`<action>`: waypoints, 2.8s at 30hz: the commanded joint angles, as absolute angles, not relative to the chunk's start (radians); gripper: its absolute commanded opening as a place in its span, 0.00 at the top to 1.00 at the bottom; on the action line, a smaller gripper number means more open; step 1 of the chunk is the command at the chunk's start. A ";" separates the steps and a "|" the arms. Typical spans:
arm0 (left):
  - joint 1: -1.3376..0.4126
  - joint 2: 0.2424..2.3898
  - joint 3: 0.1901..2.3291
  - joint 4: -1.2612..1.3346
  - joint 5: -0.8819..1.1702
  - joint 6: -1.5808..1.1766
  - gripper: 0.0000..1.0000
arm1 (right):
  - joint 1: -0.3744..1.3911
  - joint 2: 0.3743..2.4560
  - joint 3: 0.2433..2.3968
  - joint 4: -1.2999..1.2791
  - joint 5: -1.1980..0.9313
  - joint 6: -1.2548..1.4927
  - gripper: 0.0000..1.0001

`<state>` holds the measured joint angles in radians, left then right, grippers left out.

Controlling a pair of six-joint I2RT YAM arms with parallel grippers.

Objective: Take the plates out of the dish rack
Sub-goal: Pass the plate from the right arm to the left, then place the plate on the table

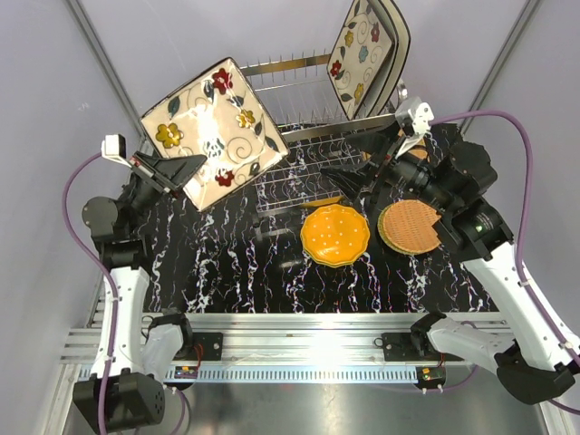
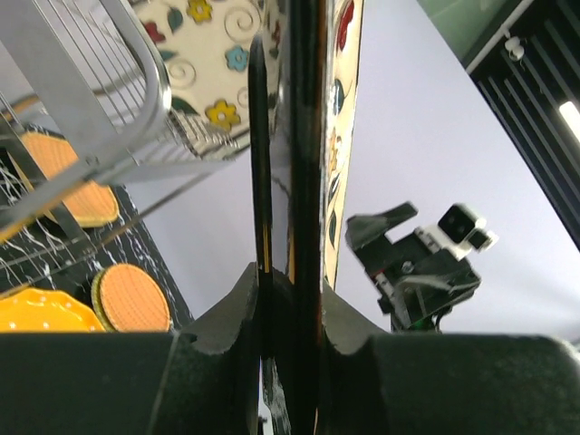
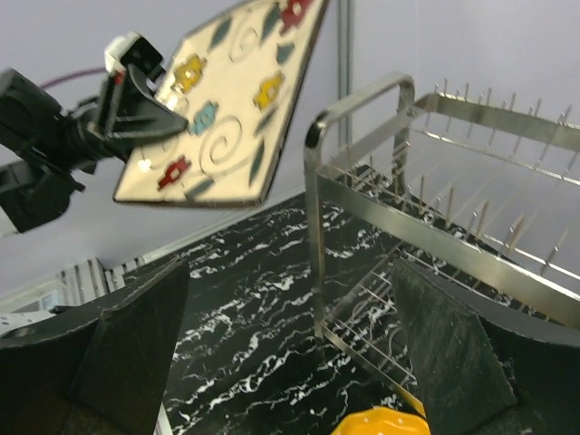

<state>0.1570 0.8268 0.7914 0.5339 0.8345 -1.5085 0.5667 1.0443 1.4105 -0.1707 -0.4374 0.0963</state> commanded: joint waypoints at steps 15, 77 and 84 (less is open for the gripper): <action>0.324 0.943 0.973 0.876 0.566 -1.631 1.00 | 0.476 0.953 1.235 -0.239 -0.379 0.006 0.00; 0.293 1.643 0.877 1.089 0.154 -1.261 1.00 | 0.241 1.038 0.973 -0.348 -0.091 0.092 0.00; 0.265 1.810 0.928 1.146 0.120 -1.272 1.00 | 0.227 1.060 0.982 -0.348 -0.092 0.089 0.00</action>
